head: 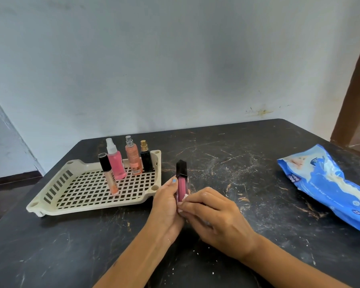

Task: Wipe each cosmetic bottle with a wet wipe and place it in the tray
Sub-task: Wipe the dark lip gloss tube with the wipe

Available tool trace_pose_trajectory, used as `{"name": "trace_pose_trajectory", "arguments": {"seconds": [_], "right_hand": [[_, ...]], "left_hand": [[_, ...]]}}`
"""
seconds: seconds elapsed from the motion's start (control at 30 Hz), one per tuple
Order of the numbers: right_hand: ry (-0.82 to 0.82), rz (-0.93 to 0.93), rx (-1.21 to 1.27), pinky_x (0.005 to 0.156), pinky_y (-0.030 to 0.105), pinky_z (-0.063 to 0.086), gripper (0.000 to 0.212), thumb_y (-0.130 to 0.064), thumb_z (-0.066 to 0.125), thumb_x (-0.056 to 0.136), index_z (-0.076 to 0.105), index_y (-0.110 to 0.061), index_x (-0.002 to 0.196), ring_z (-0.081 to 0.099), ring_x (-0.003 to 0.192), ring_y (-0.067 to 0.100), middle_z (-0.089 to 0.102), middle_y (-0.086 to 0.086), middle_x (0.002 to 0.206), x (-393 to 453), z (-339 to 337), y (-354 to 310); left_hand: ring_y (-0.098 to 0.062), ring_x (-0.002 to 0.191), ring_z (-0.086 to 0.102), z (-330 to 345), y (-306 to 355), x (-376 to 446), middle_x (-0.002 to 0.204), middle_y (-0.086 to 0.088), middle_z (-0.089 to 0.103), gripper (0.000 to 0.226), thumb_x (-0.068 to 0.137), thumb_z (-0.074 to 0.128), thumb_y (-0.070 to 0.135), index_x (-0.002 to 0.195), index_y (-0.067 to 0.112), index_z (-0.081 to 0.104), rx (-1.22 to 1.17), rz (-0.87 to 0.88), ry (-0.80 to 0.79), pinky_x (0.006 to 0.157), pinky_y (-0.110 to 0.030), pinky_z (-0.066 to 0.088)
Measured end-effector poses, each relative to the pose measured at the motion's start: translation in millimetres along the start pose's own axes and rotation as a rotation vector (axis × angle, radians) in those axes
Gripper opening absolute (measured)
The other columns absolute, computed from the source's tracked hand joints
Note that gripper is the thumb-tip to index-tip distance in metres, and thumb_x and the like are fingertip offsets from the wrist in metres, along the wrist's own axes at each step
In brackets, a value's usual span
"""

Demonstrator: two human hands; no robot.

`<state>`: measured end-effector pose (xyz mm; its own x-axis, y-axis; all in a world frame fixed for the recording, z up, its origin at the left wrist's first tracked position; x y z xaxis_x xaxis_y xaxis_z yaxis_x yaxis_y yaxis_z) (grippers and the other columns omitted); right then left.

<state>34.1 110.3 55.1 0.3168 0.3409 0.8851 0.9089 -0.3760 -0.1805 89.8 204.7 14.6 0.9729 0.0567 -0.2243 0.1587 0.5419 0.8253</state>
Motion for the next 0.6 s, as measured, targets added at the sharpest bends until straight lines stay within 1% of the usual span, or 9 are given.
{"name": "trace_pose_trajectory", "arguments": {"seconds": [0.1,0.17,0.23,0.27,0.33,0.37,0.47,0.53,0.6], "right_hand": [[-0.009,0.018,0.011,0.074,0.03,0.052,0.012,-0.004,0.067,0.089,0.074,-0.001,0.097,0.063,0.082,0.024,0.068,0.008,0.098,0,0,1],[-0.014,0.028,0.023,0.075,0.03,0.052,0.013,-0.002,0.065,0.088,0.074,-0.001,0.097,0.062,0.084,0.023,0.067,0.008,0.099,0,0,2],[0.029,0.078,0.039,0.079,0.029,0.054,0.016,-0.001,0.062,0.089,0.074,-0.001,0.099,0.064,0.09,0.019,0.066,0.009,0.101,-1,-4,8],[0.076,0.117,0.036,0.081,0.027,0.054,0.017,-0.003,0.061,0.089,0.074,-0.001,0.099,0.064,0.092,0.017,0.065,0.009,0.102,-1,-9,14],[0.172,0.194,-0.013,0.082,0.02,0.053,0.018,-0.008,0.06,0.09,0.075,-0.002,0.097,0.063,0.092,0.01,0.063,0.008,0.102,-1,-21,25],[0.211,0.229,-0.04,0.082,0.016,0.051,0.019,-0.01,0.059,0.09,0.075,-0.003,0.097,0.061,0.091,0.006,0.062,0.008,0.102,-1,-26,29],[0.3,0.341,-0.057,0.076,0.009,0.049,0.022,-0.017,0.058,0.09,0.075,-0.006,0.1,0.059,0.086,0.003,0.061,0.003,0.098,-3,-37,41],[0.353,0.421,-0.054,0.072,0.006,0.046,0.019,-0.019,0.064,0.088,0.074,-0.01,0.102,0.06,0.081,0.002,0.064,-0.001,0.092,-5,-44,47],[0.34,0.416,-0.084,0.073,0.005,0.045,0.015,-0.019,0.068,0.087,0.073,-0.011,0.099,0.06,0.079,0.0,0.066,-0.003,0.089,-5,-45,45]], "left_hand": [[-0.007,0.039,0.045,4,3,-2,0.059,-0.005,0.043,0.025,0.098,0.037,0.017,0.085,0.005,0.054,0.046,0.02,-0.05,0.035,-0.015,0.039],[-0.008,0.04,0.046,8,4,-4,0.06,-0.006,0.045,0.028,0.099,0.037,0.018,0.087,0.004,0.058,0.077,0.046,-0.093,0.034,-0.016,0.039],[-0.01,0.047,0.052,11,2,-4,0.064,-0.007,0.052,0.025,0.098,0.038,0.015,0.094,0.004,0.06,0.074,0.063,-0.148,0.039,-0.018,0.043],[-0.011,0.053,0.056,15,1,-5,0.067,-0.008,0.057,0.023,0.098,0.039,0.012,0.102,0.002,0.059,0.058,0.064,-0.183,0.044,-0.019,0.046],[-0.012,0.066,0.062,21,-2,-7,0.079,-0.009,0.064,0.027,0.097,0.039,0.008,0.116,-0.002,0.054,0.073,0.064,-0.249,0.055,-0.021,0.051],[-0.011,0.068,0.063,22,-4,-8,0.082,-0.009,0.066,0.029,0.097,0.038,0.008,0.118,-0.002,0.055,0.109,0.066,-0.264,0.057,-0.021,0.051],[-0.004,0.057,0.06,23,-9,-11,0.076,-0.003,0.068,0.03,0.098,0.036,0.009,0.113,0.008,0.062,0.273,0.08,-0.236,0.05,-0.016,0.047],[-0.004,0.059,0.057,19,-10,-9,0.087,-0.006,0.067,0.029,0.098,0.039,0.013,0.114,0.014,0.063,0.375,0.125,-0.179,0.05,-0.016,0.044],[-0.003,0.064,0.059,17,-8,-10,0.089,-0.004,0.067,0.029,0.098,0.039,0.015,0.108,0.019,0.066,0.414,0.19,-0.14,0.055,-0.016,0.046]]}}
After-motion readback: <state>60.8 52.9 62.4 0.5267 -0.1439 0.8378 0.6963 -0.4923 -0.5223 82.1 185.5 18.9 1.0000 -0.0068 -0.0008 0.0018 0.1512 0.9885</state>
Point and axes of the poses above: each hand's wrist, its own x-axis towards the middle knuckle, its own z-axis out of the palm, y = z × x, the point moved 8 cm from there along x, towards the middle knuckle
